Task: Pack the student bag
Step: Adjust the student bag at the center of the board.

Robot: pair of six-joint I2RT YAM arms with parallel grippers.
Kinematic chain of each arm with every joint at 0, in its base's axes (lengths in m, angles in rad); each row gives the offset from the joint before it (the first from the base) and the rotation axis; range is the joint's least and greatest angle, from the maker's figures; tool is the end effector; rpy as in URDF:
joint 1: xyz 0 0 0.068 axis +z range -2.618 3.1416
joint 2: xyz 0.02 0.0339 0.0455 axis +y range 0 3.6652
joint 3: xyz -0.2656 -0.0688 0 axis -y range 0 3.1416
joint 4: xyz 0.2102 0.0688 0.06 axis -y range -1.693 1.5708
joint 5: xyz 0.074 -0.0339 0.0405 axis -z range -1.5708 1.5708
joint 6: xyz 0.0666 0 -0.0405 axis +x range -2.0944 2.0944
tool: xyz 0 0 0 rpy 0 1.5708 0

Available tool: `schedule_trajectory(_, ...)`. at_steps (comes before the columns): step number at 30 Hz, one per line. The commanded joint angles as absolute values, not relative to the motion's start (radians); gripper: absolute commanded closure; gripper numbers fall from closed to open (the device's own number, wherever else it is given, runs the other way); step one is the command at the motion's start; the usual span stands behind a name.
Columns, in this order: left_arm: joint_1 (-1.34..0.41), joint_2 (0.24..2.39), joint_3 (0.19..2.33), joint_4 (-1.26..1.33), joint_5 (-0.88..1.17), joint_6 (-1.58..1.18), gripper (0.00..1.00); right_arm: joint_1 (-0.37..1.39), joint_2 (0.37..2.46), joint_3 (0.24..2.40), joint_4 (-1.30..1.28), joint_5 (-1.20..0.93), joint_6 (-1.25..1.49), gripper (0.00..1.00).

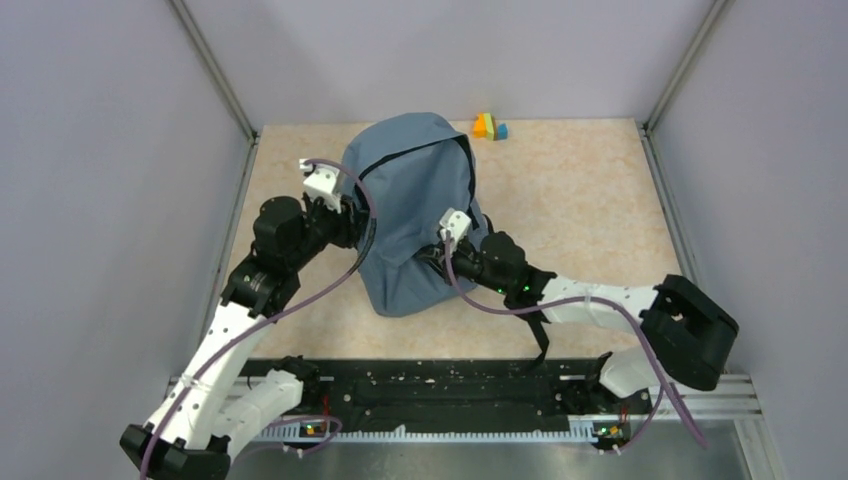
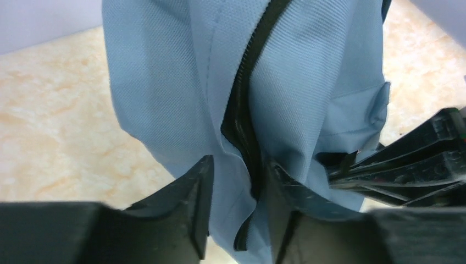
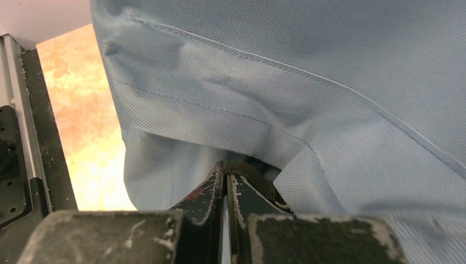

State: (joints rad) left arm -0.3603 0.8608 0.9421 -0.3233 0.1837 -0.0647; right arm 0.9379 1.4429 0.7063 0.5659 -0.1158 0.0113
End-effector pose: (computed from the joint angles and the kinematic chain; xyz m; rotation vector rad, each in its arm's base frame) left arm 0.1706 -0.0773 0.3584 0.3998 1.7894 -0.4667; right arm 0.1832 0.2628 0.2564 -0.8859 1.5761 0.7883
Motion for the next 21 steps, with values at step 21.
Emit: schedule_trajectory(21, -0.946, 0.876, 0.933, -0.396, -0.076, 0.310, 0.26, 0.953, 1.173, 0.510, 0.618, 0.084, 0.084, 1.00)
